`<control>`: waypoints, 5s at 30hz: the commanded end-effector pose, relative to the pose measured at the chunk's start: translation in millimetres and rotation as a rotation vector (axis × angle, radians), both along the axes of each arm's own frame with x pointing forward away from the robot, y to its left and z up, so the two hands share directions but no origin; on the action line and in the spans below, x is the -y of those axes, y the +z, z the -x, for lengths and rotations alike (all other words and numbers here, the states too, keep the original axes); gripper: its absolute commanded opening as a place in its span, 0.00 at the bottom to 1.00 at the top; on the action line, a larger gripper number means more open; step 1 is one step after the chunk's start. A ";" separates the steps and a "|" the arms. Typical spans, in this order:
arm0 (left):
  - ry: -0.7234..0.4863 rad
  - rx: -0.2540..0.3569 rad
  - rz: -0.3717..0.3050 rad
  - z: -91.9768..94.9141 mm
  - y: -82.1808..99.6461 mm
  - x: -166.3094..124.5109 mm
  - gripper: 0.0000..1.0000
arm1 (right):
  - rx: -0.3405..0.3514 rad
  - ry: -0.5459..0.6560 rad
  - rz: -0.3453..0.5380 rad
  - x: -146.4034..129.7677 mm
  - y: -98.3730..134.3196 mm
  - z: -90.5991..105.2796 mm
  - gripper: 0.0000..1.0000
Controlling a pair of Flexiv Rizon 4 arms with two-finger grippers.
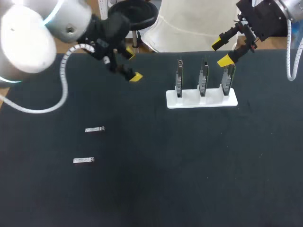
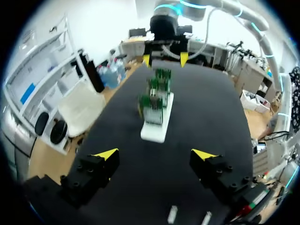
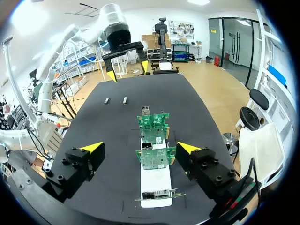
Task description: Pick up the optical module with the left hand, and insert it into the network port with the right hand.
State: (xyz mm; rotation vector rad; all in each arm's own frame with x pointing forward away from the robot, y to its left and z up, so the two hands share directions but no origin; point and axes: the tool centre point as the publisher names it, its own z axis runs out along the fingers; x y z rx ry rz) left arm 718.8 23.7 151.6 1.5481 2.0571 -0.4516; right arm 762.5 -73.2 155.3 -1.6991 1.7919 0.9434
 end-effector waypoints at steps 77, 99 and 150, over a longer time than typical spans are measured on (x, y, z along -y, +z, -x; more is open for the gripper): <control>-0.044 -0.210 -0.587 70.3 -124.8 -124.7 1.00 | 0.003 -0.003 0.000 0.1 -0.1 1.5 1.00; -0.091 -0.165 -0.602 84.6 -148.7 -131.0 1.00 | 0.003 -0.003 0.000 0.1 -0.1 1.5 1.00; -0.091 -0.220 -0.577 81.4 -165.4 -136.0 0.12 | 0.003 -0.003 0.000 0.1 -0.1 1.5 1.00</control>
